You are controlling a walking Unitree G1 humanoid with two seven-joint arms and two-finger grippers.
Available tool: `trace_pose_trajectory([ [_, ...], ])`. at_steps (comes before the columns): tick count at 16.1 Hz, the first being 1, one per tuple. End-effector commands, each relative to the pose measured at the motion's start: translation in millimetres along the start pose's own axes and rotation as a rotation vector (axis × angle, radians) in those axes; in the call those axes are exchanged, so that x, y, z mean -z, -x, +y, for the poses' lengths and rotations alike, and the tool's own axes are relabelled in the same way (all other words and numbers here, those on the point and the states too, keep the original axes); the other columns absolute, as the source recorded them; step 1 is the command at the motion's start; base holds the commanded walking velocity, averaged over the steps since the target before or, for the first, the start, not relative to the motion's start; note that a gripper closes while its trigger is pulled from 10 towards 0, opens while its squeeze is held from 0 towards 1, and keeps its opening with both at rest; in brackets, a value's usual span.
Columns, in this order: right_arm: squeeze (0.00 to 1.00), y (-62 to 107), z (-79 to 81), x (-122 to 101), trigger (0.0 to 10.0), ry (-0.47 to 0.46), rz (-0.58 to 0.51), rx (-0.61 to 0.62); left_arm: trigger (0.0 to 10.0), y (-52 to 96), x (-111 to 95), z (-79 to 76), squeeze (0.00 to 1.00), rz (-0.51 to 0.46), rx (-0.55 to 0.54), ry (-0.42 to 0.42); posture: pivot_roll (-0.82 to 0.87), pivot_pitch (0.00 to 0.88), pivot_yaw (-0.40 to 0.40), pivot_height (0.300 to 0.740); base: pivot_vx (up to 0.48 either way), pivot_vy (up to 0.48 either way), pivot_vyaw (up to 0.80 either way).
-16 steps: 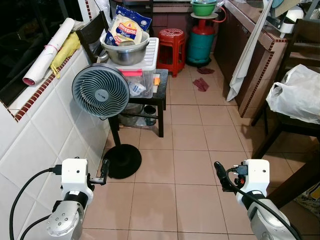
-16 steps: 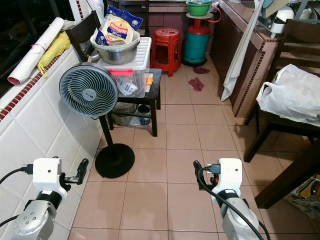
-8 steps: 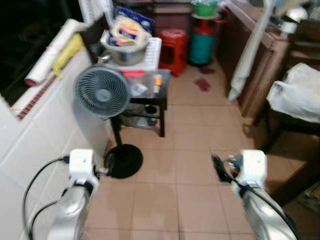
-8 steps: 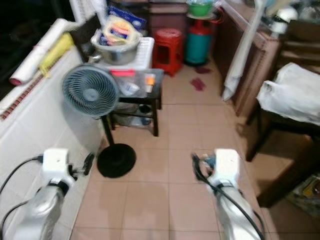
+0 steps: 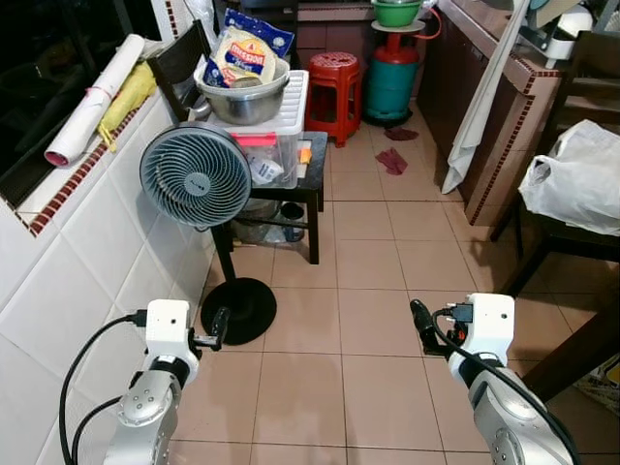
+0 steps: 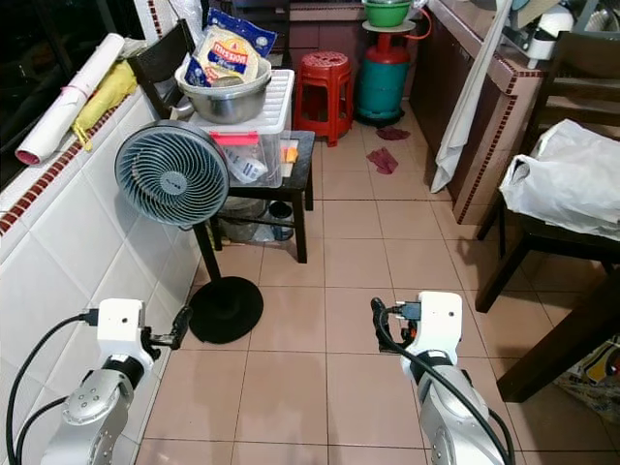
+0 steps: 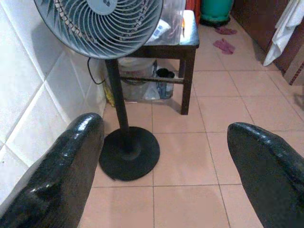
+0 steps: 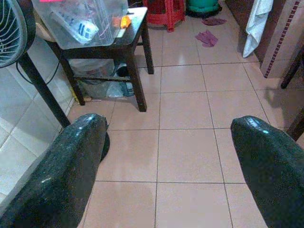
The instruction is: Setting the table
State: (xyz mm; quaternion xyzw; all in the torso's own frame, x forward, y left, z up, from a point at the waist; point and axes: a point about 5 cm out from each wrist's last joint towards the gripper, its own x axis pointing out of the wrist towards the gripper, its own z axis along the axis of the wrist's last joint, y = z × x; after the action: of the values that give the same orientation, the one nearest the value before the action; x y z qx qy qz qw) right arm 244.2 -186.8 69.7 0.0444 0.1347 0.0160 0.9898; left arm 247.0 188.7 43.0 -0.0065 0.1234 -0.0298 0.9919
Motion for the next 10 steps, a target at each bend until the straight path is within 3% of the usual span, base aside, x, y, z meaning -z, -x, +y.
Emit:
trace_pose_trajectory([
  [1, 0.0, 0.2, 2.0, 0.8, 10.0, -0.001, 0.001, 0.0, 10.0, 0.8, -1.3, 2.7, 0.0, -0.012, -0.001, 0.022, -0.1, 0.0, 0.042, 0.74, 0.0, 0.0, 0.0],
  [4, 0.0, 2.6, 4.0, 4.1, 10.0, 0.072, 0.014, -0.008, 10.0, 3.4, 1.9, 4.5, 0.0, -0.004, -0.007, 0.001, -0.1, 0.0, 0.037, 0.74, 0.0, 0.0, 0.0],
  [6, 0.0, 4.0, 8.0, 4.7, 10.0, 0.076, 0.024, -0.064, 10.0, 3.4, 1.9, 4.2, 0.0, -0.005, -0.01, 0.004, -0.09, 0.0, 0.033, 0.74, 0.0, 0.0, 0.0],
  [10, 0.0, -0.1, 8.2, 1.1, 10.0, 0.046, 0.014, -0.063, 10.0, 4.4, 1.2, 4.2, 0.0, -0.005, -0.016, 0.009, -0.09, 0.0, 0.038, 0.74, 0.0, 0.0, 0.0],
])
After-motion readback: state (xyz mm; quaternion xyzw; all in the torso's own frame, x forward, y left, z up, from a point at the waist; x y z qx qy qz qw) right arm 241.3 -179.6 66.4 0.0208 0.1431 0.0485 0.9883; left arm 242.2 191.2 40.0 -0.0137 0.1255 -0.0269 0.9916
